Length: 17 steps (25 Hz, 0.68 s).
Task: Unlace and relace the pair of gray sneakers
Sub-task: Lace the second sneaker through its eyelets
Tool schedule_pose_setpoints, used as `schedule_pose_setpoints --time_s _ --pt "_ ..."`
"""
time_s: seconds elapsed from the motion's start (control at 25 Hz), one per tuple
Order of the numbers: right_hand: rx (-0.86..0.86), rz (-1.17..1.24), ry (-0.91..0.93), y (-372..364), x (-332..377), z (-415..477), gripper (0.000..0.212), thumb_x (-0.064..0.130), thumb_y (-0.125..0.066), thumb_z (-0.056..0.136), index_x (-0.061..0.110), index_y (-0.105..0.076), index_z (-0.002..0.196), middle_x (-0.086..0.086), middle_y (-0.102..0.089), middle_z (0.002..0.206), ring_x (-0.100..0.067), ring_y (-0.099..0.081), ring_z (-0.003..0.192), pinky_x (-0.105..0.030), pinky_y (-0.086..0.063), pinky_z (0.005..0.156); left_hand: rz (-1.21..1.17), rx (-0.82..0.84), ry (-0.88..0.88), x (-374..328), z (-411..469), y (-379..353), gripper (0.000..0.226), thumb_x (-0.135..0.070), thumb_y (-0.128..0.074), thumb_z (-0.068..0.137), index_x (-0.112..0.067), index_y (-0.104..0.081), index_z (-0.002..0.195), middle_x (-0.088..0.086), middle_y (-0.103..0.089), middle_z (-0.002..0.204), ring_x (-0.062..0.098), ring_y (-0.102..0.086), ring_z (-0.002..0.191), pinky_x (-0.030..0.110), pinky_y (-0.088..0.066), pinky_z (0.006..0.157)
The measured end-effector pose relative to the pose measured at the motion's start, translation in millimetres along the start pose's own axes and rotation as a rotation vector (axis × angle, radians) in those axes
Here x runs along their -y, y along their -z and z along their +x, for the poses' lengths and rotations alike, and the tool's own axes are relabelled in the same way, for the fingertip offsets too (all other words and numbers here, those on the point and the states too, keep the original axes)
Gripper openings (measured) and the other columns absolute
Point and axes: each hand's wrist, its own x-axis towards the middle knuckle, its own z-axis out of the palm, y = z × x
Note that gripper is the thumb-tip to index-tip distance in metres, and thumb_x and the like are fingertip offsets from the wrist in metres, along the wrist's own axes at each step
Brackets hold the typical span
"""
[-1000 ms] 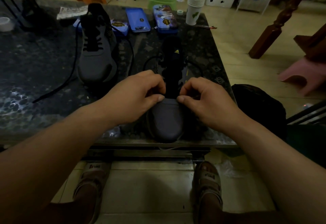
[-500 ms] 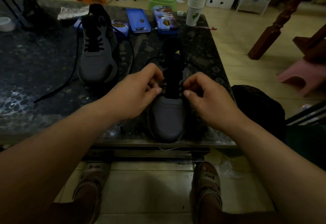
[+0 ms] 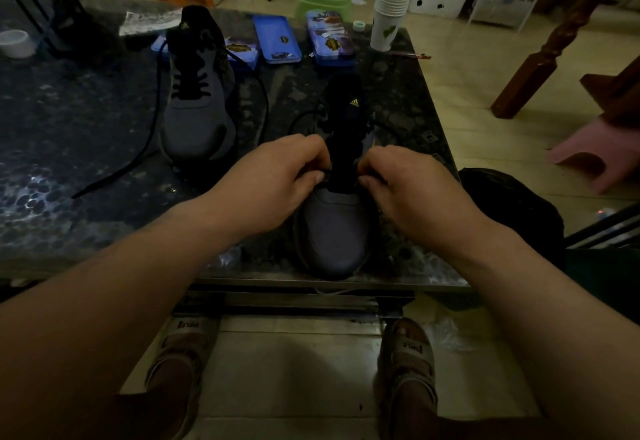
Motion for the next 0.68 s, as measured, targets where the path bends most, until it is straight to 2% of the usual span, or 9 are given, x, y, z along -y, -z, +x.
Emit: schedule_pose_setpoints --time_s 0.12,0.36,0.56,0.68 --pt "-0.042 -0.033 -0.009 -3.2 5.5 -1.0 0.009 0.023 -0.059 0.098 0.014 -0.059 0.101 -0.003 -0.060 0.092 -0.029 -0.060 0.081 -0.045 -0.050 0.068 0.028 -0.020 -0.001 -3.1 1.3 -1.6 0.009 -0.023 -0.063 0.099 -0.026 -0.059 0.106 -0.009 -0.060 0.095 0.011 -0.055 0.085 0.038 -0.049 0.075" --pt "-0.085 0.002 -0.153 -10.1 9.0 -6.4 0.012 0.028 -0.053 0.102 0.016 -0.051 0.104 0.004 -0.053 0.088 -0.026 -0.058 0.080 -0.035 -0.030 0.064 0.064 -0.042 0.001 -5.4 4.0 -5.9 0.008 -0.023 -0.059 0.099 -0.026 -0.054 0.104 -0.011 -0.059 0.088 0.021 -0.059 0.082 0.038 -0.045 0.068" --pt "-0.057 0.048 -0.185 -8.0 7.9 -7.7 0.010 0.028 -0.054 0.101 0.019 -0.056 0.102 0.008 -0.057 0.091 -0.016 -0.055 0.083 -0.033 -0.034 0.068 0.051 0.001 -0.036 -5.1 1.6 -1.8 0.007 -0.028 -0.056 0.101 -0.031 -0.051 0.104 -0.009 -0.064 0.089 0.018 -0.060 0.080 0.039 -0.049 0.070" --pt "-0.059 0.215 -0.247 -3.7 1.5 -7.3 0.007 0.027 -0.057 0.100 0.022 -0.062 0.097 0.013 -0.060 0.084 -0.006 -0.054 0.078 -0.030 -0.039 0.068 -0.020 0.043 -0.027 -1.6 1.0 1.7 0.008 -0.031 -0.055 0.103 -0.025 -0.057 0.097 -0.008 -0.059 0.088 0.010 -0.055 0.081 0.036 -0.046 0.074"
